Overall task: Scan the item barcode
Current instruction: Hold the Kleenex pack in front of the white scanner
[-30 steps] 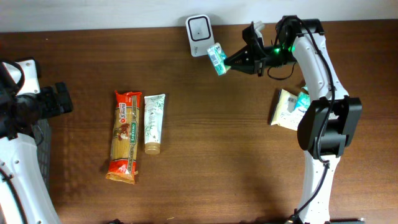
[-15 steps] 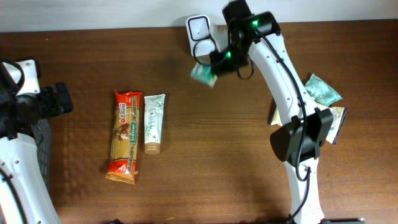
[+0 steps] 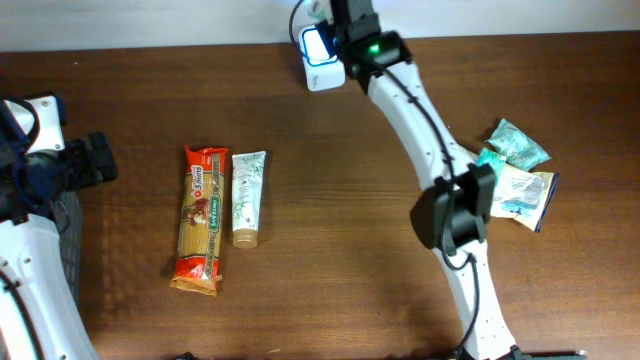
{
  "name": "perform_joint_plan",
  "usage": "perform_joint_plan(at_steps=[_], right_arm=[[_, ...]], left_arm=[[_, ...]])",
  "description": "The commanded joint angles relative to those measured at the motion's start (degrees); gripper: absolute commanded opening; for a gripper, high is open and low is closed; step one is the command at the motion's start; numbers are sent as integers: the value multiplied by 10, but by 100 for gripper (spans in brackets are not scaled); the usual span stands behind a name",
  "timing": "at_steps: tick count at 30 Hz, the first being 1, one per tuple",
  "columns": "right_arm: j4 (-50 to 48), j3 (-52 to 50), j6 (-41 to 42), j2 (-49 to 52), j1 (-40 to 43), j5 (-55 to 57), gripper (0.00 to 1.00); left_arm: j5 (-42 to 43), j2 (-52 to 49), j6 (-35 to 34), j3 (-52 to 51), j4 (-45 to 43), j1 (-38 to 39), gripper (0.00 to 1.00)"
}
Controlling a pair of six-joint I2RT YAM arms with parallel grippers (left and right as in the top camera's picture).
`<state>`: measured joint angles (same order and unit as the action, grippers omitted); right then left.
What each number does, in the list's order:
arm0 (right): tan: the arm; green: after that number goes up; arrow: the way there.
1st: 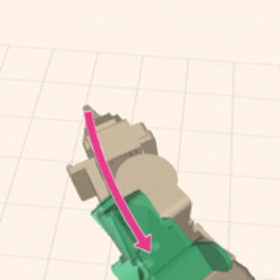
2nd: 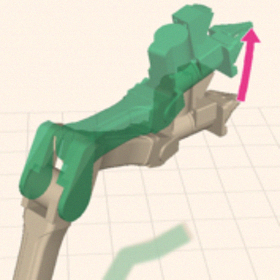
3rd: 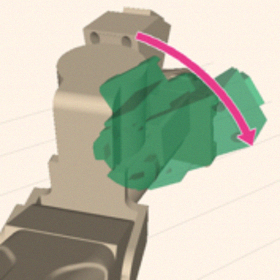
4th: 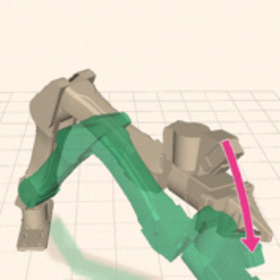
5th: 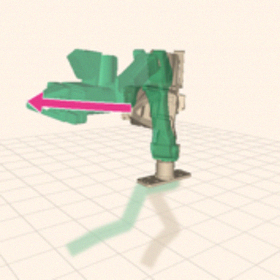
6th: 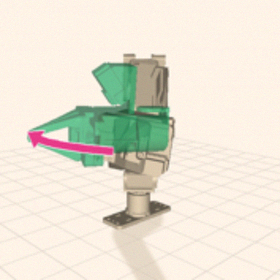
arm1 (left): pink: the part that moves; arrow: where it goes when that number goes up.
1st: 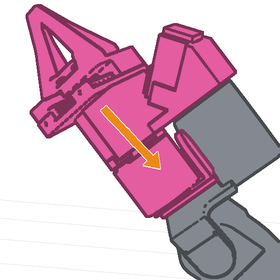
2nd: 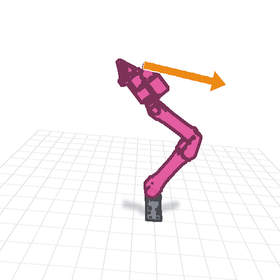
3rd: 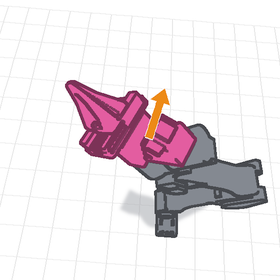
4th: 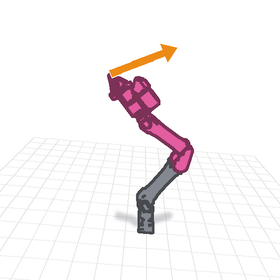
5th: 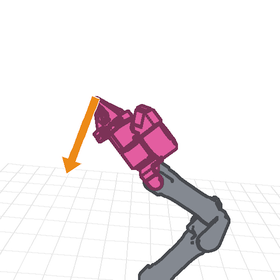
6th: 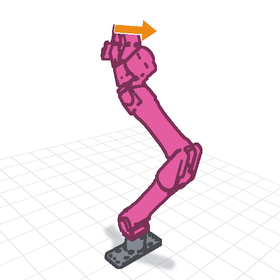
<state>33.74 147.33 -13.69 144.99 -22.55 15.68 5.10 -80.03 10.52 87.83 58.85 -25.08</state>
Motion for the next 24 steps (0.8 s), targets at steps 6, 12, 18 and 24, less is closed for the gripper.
perform_joint_plan(at_steps=[6, 12, 18, 24], right_arm=[[-49, 7, -28, 66, 0, 60, 4], [-49, 7, -28, 64, -4, 60, 4], [57, 8, 55, -18, -2, -16, 4], [302, 8, 160, -161, 24, -212, 4]], left_arm=[[0, 3, 9, 0, -1, 1, 99], [0, 3, 9, 0, -1, 1, 99], [0, 3, 9, 0, -1, 1, 99], [0, 3, 9, 0, -1, 1, 99]])
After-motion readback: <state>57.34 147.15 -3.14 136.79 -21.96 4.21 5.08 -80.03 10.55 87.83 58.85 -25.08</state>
